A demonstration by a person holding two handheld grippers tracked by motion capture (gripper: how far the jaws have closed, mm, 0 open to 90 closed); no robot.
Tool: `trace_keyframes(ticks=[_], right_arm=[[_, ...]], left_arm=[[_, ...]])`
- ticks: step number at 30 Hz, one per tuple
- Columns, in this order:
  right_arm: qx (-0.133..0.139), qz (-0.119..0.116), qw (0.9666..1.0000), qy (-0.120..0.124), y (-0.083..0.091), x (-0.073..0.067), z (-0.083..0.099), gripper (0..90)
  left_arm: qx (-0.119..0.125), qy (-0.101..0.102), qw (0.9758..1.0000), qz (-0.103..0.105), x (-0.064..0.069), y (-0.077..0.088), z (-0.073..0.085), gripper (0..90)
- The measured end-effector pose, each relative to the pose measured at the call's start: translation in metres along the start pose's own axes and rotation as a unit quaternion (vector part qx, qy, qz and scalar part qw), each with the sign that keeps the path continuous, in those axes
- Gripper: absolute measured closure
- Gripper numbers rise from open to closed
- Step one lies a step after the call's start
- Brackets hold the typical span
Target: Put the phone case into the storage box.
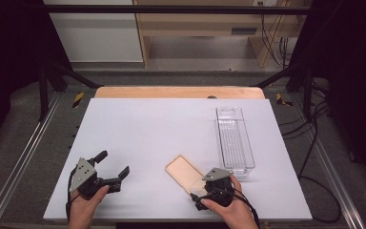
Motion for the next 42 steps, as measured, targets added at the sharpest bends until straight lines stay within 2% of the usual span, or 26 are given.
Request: trace_keyframes(ticks=[4, 20, 25, 32, 37, 42], right_arm=[[0.003, -0.01, 0.9999, 0.004, -0.0019, -0.0021, 0.0024, 5.7], [-0.008, 0.009, 0.9998, 0.014, -0.0099, -0.0029, 0.004, 6.0], [-0.01, 0.009, 0.9998, 0.016, -0.0099, -0.0026, 0.0043, 6.9], [-0.005, -0.003, 0.9998, 0.019, -0.0077, 0.0, 0.0048, 10.8], [-0.014, -0.001, 0.9998, 0.012, -0.0072, 0.0003, 0.0021, 11.9], [-0.017, -0.013, 0.9997, -0.008, -0.006, 0.0017, -0.0007, 12.3]], left_arm=[[-0.001, -0.002, 1.0, 0.001, 0.0004, -0.0002, 0.0, 1.3], [-0.004, -0.009, 0.9999, 0.005, 0.004, -0.0022, -0.0001, 1.3], [-0.007, -0.014, 0.9999, 0.007, 0.0054, -0.0032, 0.0001, 1.3], [-0.008, -0.019, 0.9998, 0.007, 0.0075, -0.0032, -0.0007, 1.3], [-0.009, -0.022, 0.9997, 0.007, 0.0082, -0.0035, -0.0007, 1.3], [-0.011, -0.025, 0.9996, 0.006, 0.0078, -0.0032, 0.0, 1.3]])
Point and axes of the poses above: each handheld gripper's, and its own axes: y roughly backward along the jaws, z roughly out of its underside, x roughly to its right, the point moved 6 cm from there along -y, roughly forward along the jaws, and after that the axes turned 12 degrees about -y, right-handed, at the moved point
